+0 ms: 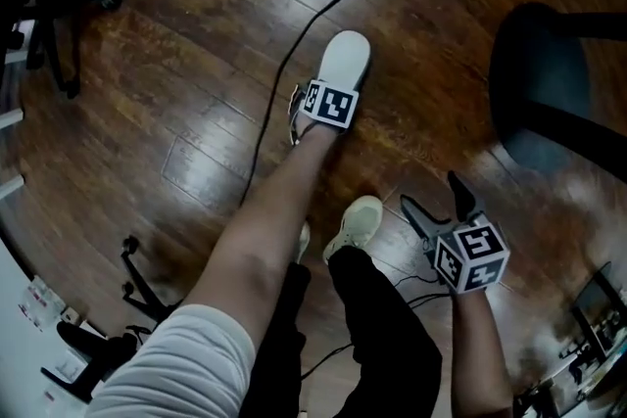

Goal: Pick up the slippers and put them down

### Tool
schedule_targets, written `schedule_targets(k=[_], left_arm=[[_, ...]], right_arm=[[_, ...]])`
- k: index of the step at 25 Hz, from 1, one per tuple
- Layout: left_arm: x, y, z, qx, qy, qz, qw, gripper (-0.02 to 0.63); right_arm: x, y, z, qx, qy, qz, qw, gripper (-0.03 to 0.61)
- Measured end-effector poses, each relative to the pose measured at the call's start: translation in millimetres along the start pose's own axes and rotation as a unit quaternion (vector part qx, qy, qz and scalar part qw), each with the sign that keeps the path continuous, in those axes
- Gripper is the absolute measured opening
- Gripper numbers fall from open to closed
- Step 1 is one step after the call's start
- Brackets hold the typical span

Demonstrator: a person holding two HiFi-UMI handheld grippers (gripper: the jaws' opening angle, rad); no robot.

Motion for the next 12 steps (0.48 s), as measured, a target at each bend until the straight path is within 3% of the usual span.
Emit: schedule_targets(k=[4,7,12], left_arm=[[-17.6,-4.3,23.5,-0.012,-0.034,-0.001,0.9993,0.497],[-20.1,-5.7,25.7,-0.024,-0.047,0.008,0.9986,0.552],[-22.5,-5.3,-38.3,-0.033,-0.035,0.034,0.9983,0.557]], right_arm=[[-3.7,4.3,14.7,0.002,0.001,0.007,1.000,0.428],[1.8,2.0,22.4,0.010,0.003,0.007,1.000,0.428],[15.5,-13.9,21.6,0.023,-0.002,0.015,1.000,0.427]])
Point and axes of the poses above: the fingertips, and each gripper's own axes: z forward along the fingers, y to its right, x out of its top, the point moved 9 cm from there along -z, backward along the fingers, and after that the axes turned 6 degrees about x, right-handed, at the moved point
